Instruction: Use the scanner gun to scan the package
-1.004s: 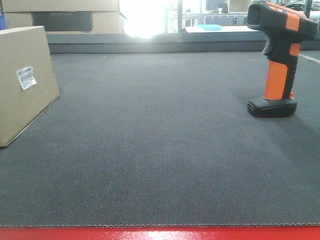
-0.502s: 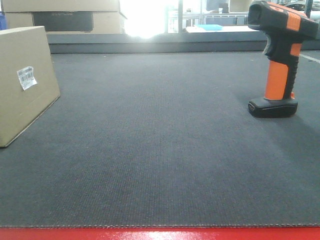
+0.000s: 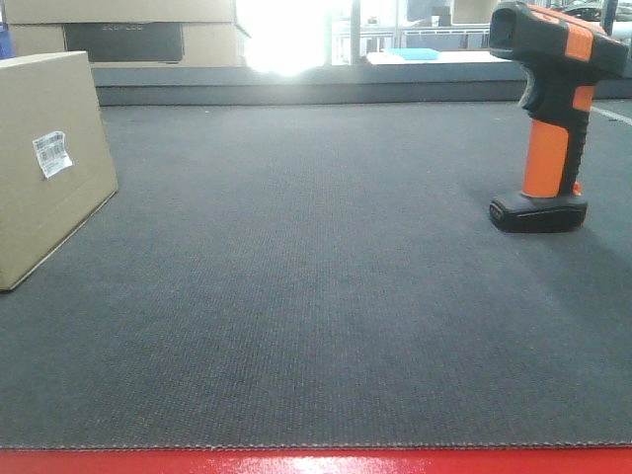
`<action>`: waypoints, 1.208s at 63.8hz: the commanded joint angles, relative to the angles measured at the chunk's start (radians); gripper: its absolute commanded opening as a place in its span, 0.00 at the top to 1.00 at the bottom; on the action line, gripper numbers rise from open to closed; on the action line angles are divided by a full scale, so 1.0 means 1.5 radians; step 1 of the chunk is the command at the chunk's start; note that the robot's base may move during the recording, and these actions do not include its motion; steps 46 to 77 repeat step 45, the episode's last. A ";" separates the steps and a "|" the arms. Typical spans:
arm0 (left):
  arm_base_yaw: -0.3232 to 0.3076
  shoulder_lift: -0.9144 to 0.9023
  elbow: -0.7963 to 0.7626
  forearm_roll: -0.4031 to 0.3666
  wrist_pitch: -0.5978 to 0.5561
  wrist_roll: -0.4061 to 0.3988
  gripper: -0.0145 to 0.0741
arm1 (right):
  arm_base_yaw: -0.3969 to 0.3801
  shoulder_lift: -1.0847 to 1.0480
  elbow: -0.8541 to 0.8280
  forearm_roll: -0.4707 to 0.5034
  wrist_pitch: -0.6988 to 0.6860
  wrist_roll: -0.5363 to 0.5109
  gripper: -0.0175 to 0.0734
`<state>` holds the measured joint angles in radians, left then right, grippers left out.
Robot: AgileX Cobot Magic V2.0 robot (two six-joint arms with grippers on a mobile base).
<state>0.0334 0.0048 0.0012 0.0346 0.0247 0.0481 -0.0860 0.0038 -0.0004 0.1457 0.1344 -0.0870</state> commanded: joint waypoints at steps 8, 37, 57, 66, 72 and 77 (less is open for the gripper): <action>0.002 -0.003 -0.001 -0.001 -0.012 -0.005 0.96 | 0.000 -0.003 0.000 -0.004 -0.020 0.001 0.98; 0.002 -0.003 -0.001 -0.001 -0.012 -0.005 0.96 | 0.000 -0.003 0.000 -0.004 -0.020 0.001 0.98; 0.002 -0.003 -0.001 -0.001 -0.012 -0.005 0.96 | 0.000 -0.003 0.000 -0.004 -0.020 0.001 0.98; 0.002 -0.003 -0.001 -0.001 -0.012 -0.005 0.96 | 0.000 -0.003 0.000 -0.004 -0.020 0.001 0.98; 0.002 -0.003 -0.001 -0.001 -0.012 -0.005 0.96 | 0.000 -0.003 0.000 -0.004 -0.020 0.001 0.98; 0.002 -0.003 -0.001 -0.001 -0.012 -0.005 0.96 | 0.000 -0.003 0.000 -0.004 -0.020 0.001 0.98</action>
